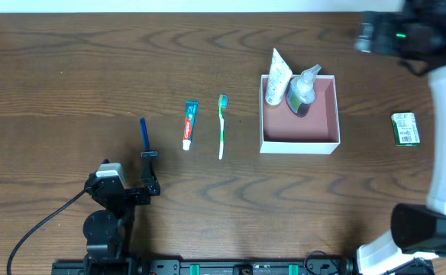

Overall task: Pack container
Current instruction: 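Release the pump bottle and raise the right gripper away, then move the right gripper to the green soap box and grasp it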

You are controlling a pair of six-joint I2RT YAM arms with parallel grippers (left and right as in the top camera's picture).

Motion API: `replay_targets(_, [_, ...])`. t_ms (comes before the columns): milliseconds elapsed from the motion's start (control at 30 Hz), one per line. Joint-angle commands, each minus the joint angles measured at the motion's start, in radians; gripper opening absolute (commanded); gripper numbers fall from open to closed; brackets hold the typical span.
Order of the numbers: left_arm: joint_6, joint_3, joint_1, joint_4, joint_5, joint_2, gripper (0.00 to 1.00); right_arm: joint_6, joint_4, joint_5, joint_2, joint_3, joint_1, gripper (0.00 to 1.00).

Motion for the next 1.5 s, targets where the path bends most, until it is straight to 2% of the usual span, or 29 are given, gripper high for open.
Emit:
replay_targets(0, [0.013, -0.018, 0.003, -0.027, 0.014, -0.006, 0.98, -0.035, -0.070, 0.106, 0.017, -0.011, -0.108, 0.99])
replay_targets(133, [0.014, -0.018, 0.003, -0.027, 0.014, -0.006, 0.98, -0.259, -0.145, 0.024, 0.026, -0.094, -0.219, 0.99])
replay_targets(367, [0.014, -0.018, 0.003, -0.027, 0.014, -0.006, 0.98, -0.286, -0.047, -0.008, 0.027, -0.226, -0.300, 0.99])
replay_targets(667, [0.014, -0.018, 0.003, -0.027, 0.014, -0.006, 0.98, -0.738, 0.104, -0.048, 0.030, -0.462, -0.301, 0.99])
replay_targets(900, [0.013, -0.018, 0.003, -0.027, 0.014, -0.006, 0.98, -0.816, 0.241, -0.050, 0.030, -0.592, -0.321, 0.99])
replay_targets(1100, [0.014, -0.018, 0.003, -0.027, 0.014, -0.006, 0.98, -0.816, 0.283, -0.057, 0.060, -0.618, -0.367, 0.99])
replay_targets(1267, [0.014, -0.018, 0.003, -0.027, 0.014, -0.006, 0.98, -0.814, 0.298, -0.165, 0.103, -0.618, -0.404, 0.99])
replay_targets(1467, [0.014, -0.018, 0.003, -0.027, 0.014, -0.006, 0.98, -0.743, 0.333, -0.116, 0.175, -0.618, -0.410, 0.99])
